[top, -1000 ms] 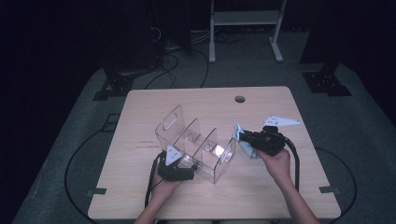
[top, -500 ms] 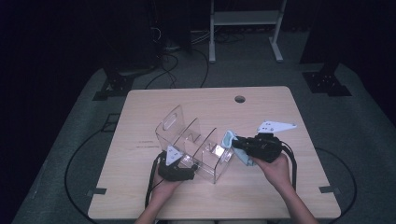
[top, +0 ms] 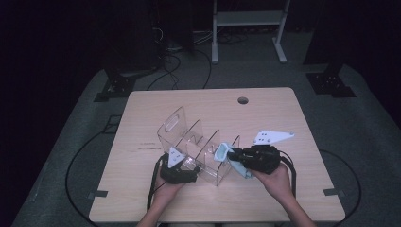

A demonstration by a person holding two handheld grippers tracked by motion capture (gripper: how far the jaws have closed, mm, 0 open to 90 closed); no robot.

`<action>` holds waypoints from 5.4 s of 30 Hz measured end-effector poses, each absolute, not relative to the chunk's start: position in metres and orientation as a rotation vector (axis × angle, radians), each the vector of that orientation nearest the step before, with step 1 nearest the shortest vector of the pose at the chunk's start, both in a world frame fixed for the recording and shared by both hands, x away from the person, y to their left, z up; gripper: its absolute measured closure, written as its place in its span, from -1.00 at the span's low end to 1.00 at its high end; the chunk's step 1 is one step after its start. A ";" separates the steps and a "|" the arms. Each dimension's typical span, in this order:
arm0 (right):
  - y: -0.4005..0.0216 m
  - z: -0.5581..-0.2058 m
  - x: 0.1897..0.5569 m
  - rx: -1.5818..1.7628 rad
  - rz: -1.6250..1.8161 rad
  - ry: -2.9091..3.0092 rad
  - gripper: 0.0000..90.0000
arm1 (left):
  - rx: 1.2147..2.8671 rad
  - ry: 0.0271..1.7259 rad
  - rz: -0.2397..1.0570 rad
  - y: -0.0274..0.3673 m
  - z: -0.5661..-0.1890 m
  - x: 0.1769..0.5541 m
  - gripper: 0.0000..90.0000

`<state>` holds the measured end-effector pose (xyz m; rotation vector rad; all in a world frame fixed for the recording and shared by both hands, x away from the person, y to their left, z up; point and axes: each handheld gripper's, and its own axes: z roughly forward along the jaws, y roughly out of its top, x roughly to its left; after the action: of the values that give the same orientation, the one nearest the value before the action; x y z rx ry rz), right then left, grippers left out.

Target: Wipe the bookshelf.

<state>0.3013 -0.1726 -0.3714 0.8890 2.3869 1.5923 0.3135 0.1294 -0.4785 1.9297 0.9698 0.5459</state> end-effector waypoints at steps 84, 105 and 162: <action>-0.157 -0.379 0.282 0.781 1.515 2.368 0.77 | 1.925 0.968 0.550 0.124 -0.478 0.314 -0.82; -0.167 -0.385 0.286 0.830 1.561 2.335 0.77 | 1.923 0.976 0.547 0.125 -0.479 0.315 -0.82; -0.157 -0.460 0.271 0.924 1.387 2.472 0.78 | 1.929 0.964 0.546 0.125 -0.478 0.315 -0.82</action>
<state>0.2712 -0.1570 -0.4601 0.9241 2.4716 1.3868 0.3154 0.1249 -0.4783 1.9288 0.9636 0.5457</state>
